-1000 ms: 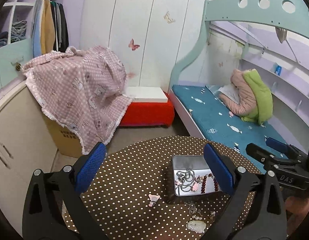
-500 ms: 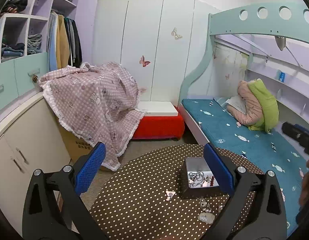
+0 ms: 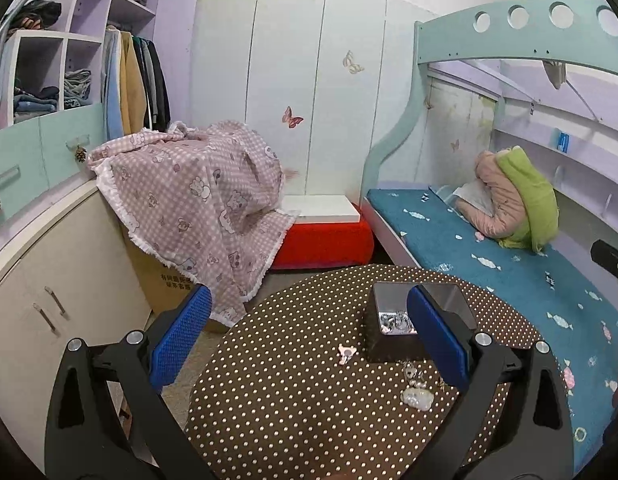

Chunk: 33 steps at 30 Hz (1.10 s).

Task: Organize jewelry
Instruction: 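Move the left gripper toward a small white charm while the right approaches the pearl earrings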

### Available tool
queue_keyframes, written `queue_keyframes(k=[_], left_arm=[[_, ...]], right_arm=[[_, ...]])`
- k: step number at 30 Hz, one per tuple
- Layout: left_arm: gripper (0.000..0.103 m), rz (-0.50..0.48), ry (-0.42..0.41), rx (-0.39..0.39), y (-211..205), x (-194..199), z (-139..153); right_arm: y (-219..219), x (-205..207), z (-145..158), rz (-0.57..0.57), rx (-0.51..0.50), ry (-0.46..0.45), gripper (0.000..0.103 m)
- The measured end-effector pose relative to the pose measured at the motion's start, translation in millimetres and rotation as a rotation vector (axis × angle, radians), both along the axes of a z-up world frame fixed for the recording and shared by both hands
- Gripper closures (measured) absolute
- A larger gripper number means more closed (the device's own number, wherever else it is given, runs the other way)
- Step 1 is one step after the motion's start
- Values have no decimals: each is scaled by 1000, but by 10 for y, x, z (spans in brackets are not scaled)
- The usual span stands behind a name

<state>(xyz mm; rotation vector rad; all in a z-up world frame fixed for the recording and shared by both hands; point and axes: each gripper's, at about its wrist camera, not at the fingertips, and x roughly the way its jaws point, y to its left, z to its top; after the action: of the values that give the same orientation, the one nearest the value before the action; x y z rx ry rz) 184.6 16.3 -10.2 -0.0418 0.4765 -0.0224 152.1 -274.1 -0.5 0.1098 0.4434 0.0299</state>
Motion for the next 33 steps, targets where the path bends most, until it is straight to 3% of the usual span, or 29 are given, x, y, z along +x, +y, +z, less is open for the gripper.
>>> queue_keyframes(k=[16, 24, 33], left_arm=[[5, 72, 53, 27, 100, -200, -332], [5, -21, 115, 97, -47, 257, -707], [5, -143, 258, 151, -276, 933, -1343]], right_arm=[[591, 136, -431, 169, -72, 137, 7], [531, 261, -674, 104, -54, 200, 7], [450, 455, -948, 74, -62, 294, 7]])
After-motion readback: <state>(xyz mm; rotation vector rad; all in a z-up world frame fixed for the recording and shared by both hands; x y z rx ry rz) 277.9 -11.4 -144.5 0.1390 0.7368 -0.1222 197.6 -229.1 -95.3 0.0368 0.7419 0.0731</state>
